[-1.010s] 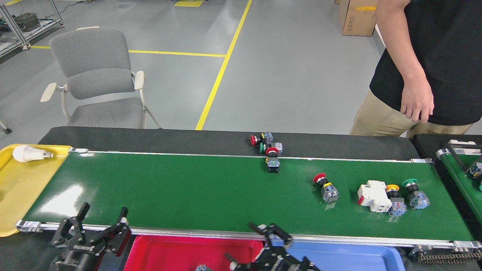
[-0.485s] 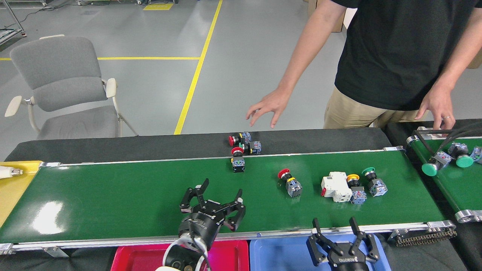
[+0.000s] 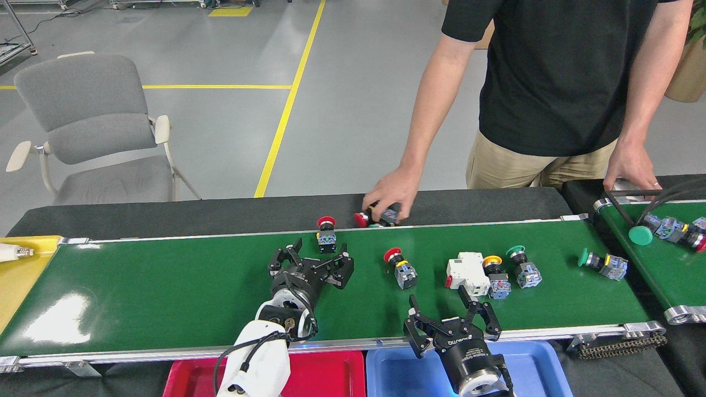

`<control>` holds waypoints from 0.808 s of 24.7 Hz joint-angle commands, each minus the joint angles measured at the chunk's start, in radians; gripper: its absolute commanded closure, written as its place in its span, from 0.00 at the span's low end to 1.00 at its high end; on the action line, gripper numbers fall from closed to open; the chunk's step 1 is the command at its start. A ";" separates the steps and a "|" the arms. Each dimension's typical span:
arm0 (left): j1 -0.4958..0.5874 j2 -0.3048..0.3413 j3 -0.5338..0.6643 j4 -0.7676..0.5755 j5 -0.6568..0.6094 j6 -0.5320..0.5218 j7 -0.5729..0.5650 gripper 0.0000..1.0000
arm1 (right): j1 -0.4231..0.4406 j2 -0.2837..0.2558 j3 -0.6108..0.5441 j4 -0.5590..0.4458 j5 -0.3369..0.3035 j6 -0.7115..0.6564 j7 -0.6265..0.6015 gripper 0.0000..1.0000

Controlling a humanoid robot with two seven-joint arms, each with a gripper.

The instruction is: Pick switch part from conveyor to tray

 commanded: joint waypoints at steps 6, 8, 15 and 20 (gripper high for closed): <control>-0.099 0.012 0.068 0.129 0.006 -0.003 0.023 0.00 | -0.099 0.007 0.002 0.097 -0.002 0.039 0.000 0.02; -0.113 0.014 0.071 0.160 0.006 0.001 0.025 0.00 | -0.114 0.008 0.002 0.124 -0.002 0.039 -0.002 0.02; -0.156 0.037 0.068 0.264 0.003 0.073 0.092 0.29 | -0.173 0.008 0.001 0.167 -0.011 0.040 0.000 0.02; -0.123 0.046 0.069 0.254 0.004 -0.032 0.154 0.85 | -0.246 0.047 0.002 0.277 -0.011 0.065 -0.002 0.03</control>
